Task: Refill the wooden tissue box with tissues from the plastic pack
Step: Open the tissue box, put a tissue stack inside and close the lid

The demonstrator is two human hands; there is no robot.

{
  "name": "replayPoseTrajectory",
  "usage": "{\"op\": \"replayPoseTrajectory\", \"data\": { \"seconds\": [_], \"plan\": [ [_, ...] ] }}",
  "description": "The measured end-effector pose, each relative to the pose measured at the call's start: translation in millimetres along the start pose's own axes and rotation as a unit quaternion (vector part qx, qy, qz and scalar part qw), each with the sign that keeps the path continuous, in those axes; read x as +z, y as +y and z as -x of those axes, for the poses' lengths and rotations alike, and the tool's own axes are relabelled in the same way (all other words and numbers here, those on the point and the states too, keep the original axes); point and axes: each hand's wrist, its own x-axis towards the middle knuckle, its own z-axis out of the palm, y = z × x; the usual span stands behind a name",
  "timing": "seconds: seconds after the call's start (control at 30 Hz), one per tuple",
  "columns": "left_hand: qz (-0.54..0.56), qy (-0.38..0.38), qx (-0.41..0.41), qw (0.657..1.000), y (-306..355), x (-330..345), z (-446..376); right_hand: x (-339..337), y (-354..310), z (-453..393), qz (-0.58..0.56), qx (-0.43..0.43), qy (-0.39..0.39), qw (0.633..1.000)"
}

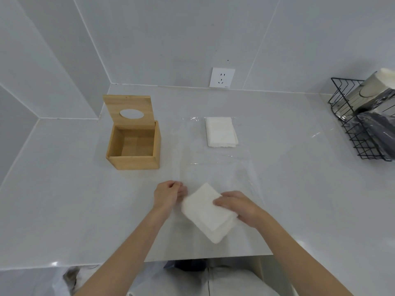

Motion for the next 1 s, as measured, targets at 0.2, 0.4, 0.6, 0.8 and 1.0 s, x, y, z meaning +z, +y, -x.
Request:
{"op": "replayPoseTrajectory", "data": {
  "seconds": [0.2,0.4,0.6,0.8,1.0],
  "plan": [
    [-0.029,-0.021,0.018,0.999,2,-9,9,-2,-31,27,0.063,0.054,-0.156,0.984],
    [-0.094,-0.07,0.006,0.993,28,-44,25,5,-94,33,0.072,-0.024,-0.164,0.984],
    [0.074,-0.155,-0.002,0.985,78,-87,36,24,-161,15,0.074,-0.113,-0.149,0.98],
    [0.187,-0.182,0.012,0.965,119,-120,23,59,-201,-18,0.144,-0.129,-0.15,0.97],
    [0.097,-0.111,0.017,0.989,133,-143,-13,78,-223,-54,0.128,-0.109,-0.104,0.98]
  ]
}}
